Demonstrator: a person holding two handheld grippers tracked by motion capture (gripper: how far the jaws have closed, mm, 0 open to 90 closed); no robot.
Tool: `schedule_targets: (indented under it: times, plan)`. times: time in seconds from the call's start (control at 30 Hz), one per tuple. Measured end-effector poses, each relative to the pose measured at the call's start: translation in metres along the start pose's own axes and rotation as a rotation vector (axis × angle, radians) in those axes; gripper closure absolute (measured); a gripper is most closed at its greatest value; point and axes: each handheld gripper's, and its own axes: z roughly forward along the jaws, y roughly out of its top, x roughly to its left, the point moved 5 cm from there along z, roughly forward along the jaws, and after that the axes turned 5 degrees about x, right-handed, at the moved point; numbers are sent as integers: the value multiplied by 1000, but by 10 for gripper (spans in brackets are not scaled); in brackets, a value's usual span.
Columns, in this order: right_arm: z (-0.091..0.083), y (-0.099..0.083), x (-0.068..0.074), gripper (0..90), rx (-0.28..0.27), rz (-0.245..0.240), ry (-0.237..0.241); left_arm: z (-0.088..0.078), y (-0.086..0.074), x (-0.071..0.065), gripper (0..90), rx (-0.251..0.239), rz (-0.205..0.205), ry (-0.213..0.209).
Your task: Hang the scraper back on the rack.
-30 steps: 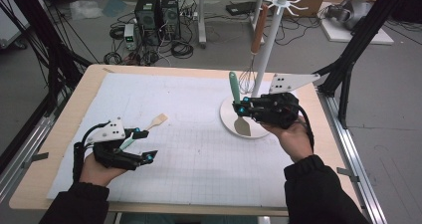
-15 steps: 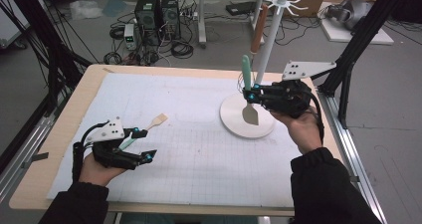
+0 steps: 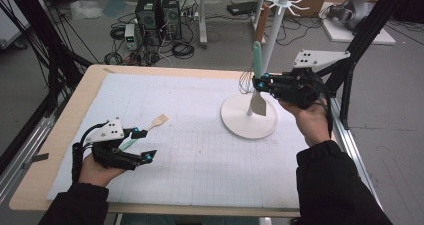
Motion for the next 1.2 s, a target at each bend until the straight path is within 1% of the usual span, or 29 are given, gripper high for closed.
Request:
schedule_targets:
  times: [0.13, 0.43, 0.6, 0.73, 0.83, 0.87, 0.9, 1.03, 1.2]
  plan:
    - [-3, 4, -5, 844, -4, 5, -19, 0, 0, 0, 269, -3, 0, -2]
    - [-7, 12, -17, 844, -16, 22, -43, 0, 0, 0, 269, -6, -5, -2]
    - [-10, 18, -23, 844, -28, 37, -57, -1, 0, 1, 268, 2, 3, 3]
    - [-12, 21, -29, 844, -30, 45, -75, 0, 0, 0, 268, -4, -4, 2]
    - [-13, 24, -31, 845, -34, 51, -84, 0, 0, 1, 268, -6, -3, 2]
    - [-13, 25, -32, 844, -36, 48, -87, -1, 0, 1, 269, 0, 4, 3]
    - [-13, 26, -33, 844, -34, 50, -87, -1, 0, 1, 268, -5, -3, 2]
    - [-15, 28, -38, 845, -36, 51, -102, -1, 0, 1, 269, -9, -6, 3]
    - [-18, 29, -45, 844, -37, 75, -115, -1, 0, 1, 267, -8, -3, -3]
